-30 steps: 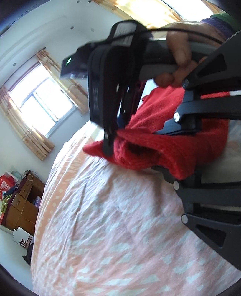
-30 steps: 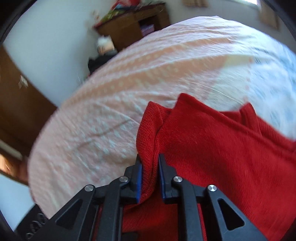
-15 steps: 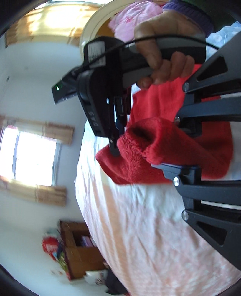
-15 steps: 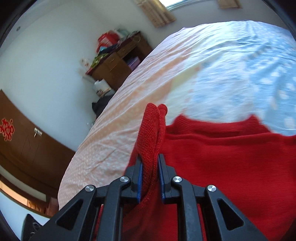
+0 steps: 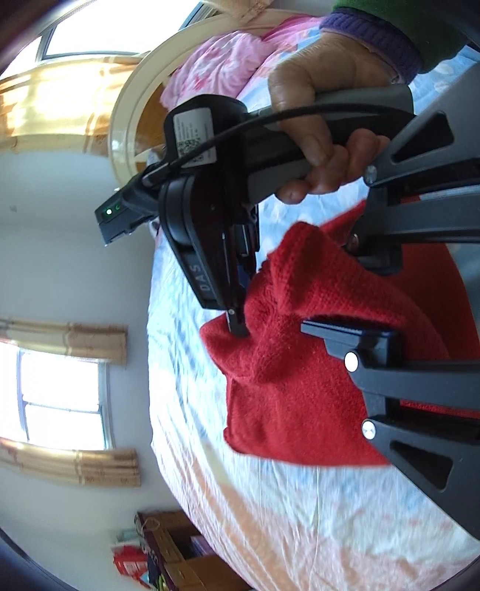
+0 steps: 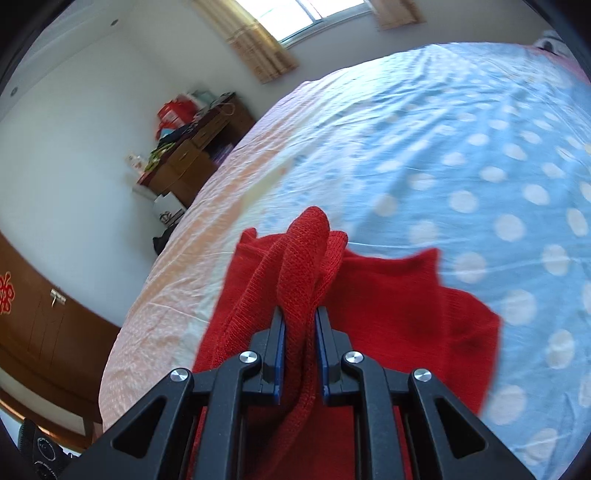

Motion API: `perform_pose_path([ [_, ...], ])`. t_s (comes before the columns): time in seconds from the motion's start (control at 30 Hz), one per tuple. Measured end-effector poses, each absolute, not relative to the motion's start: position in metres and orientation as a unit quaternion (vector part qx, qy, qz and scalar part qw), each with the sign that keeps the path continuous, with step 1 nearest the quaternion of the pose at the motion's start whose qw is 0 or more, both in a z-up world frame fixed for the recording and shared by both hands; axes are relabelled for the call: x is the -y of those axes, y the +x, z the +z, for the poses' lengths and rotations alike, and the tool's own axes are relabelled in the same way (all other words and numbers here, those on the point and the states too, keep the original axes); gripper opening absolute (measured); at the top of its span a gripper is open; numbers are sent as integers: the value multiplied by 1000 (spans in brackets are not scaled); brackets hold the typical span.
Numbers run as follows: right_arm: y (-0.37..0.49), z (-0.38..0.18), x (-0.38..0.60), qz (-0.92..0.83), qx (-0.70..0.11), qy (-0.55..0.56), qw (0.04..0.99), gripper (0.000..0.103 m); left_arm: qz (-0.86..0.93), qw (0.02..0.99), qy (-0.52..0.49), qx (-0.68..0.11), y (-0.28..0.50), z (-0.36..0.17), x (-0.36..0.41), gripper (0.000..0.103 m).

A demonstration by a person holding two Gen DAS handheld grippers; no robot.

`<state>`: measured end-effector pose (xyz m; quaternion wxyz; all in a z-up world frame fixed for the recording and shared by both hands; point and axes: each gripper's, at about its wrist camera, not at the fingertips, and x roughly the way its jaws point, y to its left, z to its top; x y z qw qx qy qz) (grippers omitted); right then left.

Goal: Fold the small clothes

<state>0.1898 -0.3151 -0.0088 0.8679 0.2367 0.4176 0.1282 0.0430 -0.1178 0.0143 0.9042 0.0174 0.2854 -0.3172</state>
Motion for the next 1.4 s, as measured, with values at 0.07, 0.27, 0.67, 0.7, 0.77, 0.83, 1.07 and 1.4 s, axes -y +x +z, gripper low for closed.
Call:
perform_pose_path([
  [0.07, 186, -11, 325, 121, -416, 241, 868, 14, -324, 899, 22, -292, 45, 13, 121, 20],
  [0.27, 172, -24, 353, 110, -417, 259, 864, 14, -335, 891, 45, -305, 47, 9, 138, 20],
  [0.67, 159, -62, 372, 98, -409, 309, 853, 14, -330, 883, 95, -321, 33, 0, 153, 25],
  [0.7, 157, -62, 373, 95, -406, 310, 854, 14, -334, 881, 97, -320, 29, 1, 152, 33],
  [0.77, 148, -59, 373, 83, -403, 304, 859, 19, -354, 871, 99, -325, 24, 0, 144, 54],
  [0.83, 134, -56, 377, 68, -400, 302, 862, 32, -368, 865, 105, -325, 13, -1, 129, 65],
  [1.07, 55, -30, 385, 2, -373, 279, 885, 36, -345, 871, 86, -339, -1, -8, 40, 75],
  [1.4, 39, -7, 307, 34, -364, 201, 909, 53, -269, 883, -7, -384, 34, -3, -18, 75],
])
